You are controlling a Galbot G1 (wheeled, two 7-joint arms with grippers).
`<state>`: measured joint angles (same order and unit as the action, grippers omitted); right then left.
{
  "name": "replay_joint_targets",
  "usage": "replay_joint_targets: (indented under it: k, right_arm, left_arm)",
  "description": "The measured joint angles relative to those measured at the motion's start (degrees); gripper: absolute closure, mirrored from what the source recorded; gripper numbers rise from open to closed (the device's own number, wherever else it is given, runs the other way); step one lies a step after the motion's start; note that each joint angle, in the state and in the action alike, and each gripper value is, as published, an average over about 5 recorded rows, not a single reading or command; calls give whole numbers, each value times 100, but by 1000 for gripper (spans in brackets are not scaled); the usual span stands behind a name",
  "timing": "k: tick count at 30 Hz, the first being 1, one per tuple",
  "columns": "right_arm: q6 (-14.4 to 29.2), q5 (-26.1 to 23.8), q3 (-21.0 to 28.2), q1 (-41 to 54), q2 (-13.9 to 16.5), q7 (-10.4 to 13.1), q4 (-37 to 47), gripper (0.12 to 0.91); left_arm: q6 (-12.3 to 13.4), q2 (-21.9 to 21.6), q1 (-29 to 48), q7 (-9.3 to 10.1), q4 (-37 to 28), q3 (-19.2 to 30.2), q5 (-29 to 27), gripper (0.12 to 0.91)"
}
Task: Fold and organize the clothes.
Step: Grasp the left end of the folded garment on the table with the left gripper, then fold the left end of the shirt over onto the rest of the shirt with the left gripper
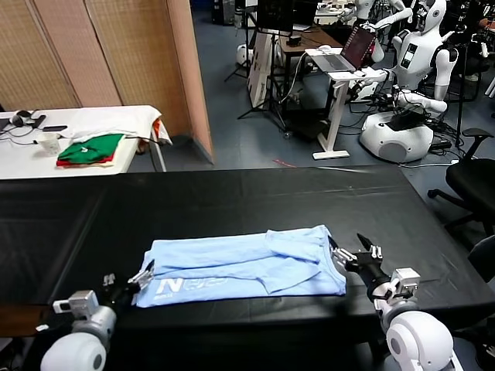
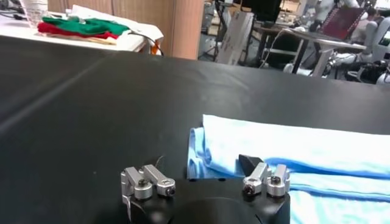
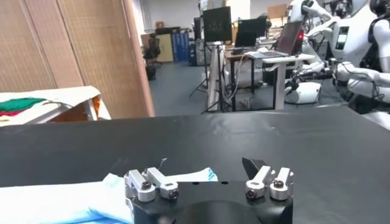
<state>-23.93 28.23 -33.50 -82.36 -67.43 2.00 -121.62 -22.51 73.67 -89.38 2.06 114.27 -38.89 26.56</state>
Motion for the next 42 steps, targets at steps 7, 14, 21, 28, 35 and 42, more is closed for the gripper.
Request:
replay_joint_targets:
  k: [7, 14, 21, 28, 35, 42]
  right_arm:
    - [26, -19, 6, 38, -6, 0, -22, 118]
    - [57, -84, 27, 58, -8, -16, -43, 118]
    - [63, -104, 6, 65, -19, -15, -87, 118]
    - [91, -105, -39, -25, -92, 23, -100, 118]
    - [108, -134, -39, -93, -165, 40, -106, 118]
    - [150, -229, -8, -149, -281, 47, -91, 118]
  left_arm:
    - [55, 122, -75, -32, 34, 51, -72, 123]
    - [-143, 168, -70, -68, 35, 57, 326, 306]
    - [-206, 154, -37, -113, 56, 52, 249, 750]
    - [117, -154, -142, -238, 209, -122, -769, 842]
    - [369, -864, -282, -230, 157, -670, -1285, 847]
    - [457, -1499, -377, -202, 32, -1291, -1233, 847]
